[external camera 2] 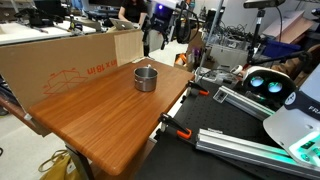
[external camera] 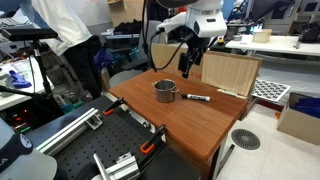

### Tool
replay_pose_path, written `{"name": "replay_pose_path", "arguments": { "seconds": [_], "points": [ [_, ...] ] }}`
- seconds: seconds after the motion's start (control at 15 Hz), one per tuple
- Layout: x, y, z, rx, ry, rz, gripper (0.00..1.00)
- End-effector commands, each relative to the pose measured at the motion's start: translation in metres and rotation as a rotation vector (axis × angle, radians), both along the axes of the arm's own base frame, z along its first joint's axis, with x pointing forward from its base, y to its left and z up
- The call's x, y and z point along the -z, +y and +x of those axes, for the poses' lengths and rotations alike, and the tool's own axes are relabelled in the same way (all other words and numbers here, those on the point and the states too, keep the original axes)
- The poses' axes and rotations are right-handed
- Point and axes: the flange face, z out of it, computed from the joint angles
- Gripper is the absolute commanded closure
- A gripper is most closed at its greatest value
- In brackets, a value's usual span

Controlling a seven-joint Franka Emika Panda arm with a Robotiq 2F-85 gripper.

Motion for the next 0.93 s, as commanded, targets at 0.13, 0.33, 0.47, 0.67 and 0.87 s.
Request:
{"name": "replay_pose_path", "arguments": {
  "seconds": [0.13,0.33,0.47,0.67,0.87],
  "points": [
    [0.039,-0.007,0.03,0.031,0.064,-0.119,0.0],
    [0.057,-0.002,0.039,-0.009,0.11,-0.188,0.0],
    [0.07,0.001,0.044,-0.027,0.133,-0.26,0.0],
    [0.088,0.007,0.05,-0.067,0.165,-0.342,0.0],
    [0.102,0.012,0.055,-0.101,0.182,-0.386,0.0]
  ]
}}
